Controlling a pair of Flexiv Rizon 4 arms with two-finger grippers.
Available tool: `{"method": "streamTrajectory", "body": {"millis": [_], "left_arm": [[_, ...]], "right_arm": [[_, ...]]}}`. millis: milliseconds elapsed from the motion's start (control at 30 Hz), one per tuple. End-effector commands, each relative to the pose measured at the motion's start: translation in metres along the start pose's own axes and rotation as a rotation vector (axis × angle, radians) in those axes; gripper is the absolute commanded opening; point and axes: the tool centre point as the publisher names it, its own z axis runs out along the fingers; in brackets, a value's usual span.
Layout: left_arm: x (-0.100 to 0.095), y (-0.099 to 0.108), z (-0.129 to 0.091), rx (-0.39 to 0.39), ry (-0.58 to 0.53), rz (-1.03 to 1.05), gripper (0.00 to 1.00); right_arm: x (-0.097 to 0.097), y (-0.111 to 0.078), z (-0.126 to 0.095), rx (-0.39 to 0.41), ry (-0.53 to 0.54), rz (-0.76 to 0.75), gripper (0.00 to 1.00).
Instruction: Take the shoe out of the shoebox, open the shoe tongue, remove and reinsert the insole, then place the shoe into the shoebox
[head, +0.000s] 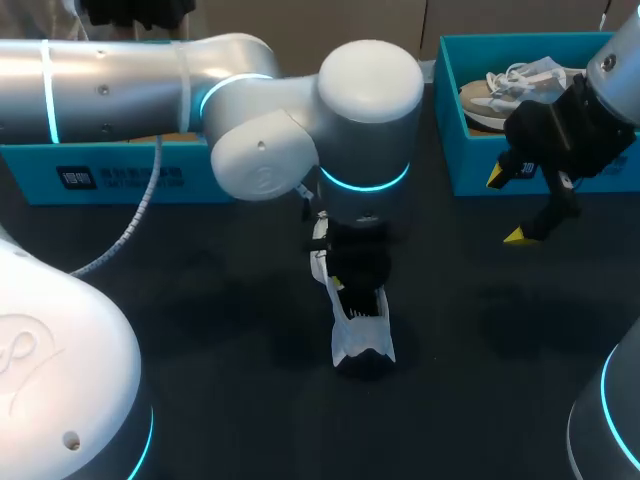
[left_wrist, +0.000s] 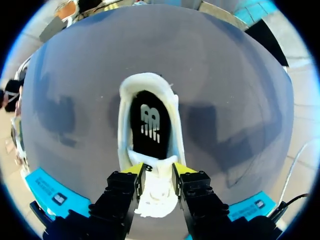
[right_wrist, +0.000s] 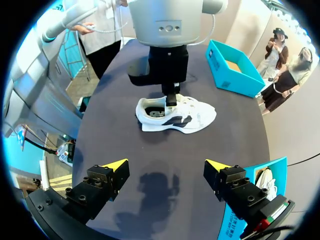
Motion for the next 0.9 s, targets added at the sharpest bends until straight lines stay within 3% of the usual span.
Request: {"method": "streamTrajectory", "body": {"millis": [33,333,500,633,667,733,833,900], "left_arm": [[-0.003,0.0,-0.006,-0.025,0.007,-0.061,0.36],[-0.005,-0.007,0.013,0.012,0.048,-0.191,0.33],[0.001,-0.01,0.009,0.017,0.058,-0.293,0.33],[0.008,-0.005,-0.009,0.012,0.027,-0.391,0.53],[0.01,-0.004,-0.012,0.018,0.019,-0.423,0.7],[0.014,-0.003,-0.017,0.034,0.02,-0.478,0.87],[0.02,-0.003,-0.022,0.051,-0.004,-0.581,1.0],[0.02,-0.003,-0.022,0.051,-0.004,-0.581,1.0]], "right_arm": [[-0.001,0.0,0.001,0.003,0.001,0.001,1.0],[-0.001,0.0,0.001,0.003,0.001,0.001,1.0],[-0.001,0.0,0.001,0.003,0.001,0.001,1.0],[-0.001,0.0,0.001,0.003,0.001,0.001,1.0],[-0.001,0.0,0.001,0.003,0.001,0.001,1.0],[-0.001,0.0,0.001,0.003,0.001,0.001,1.0],[-0.001,0.0,0.001,0.003,0.001,0.001,1.0],[-0.001,0.0,0.001,0.003,0.001,0.001,1.0]]}}
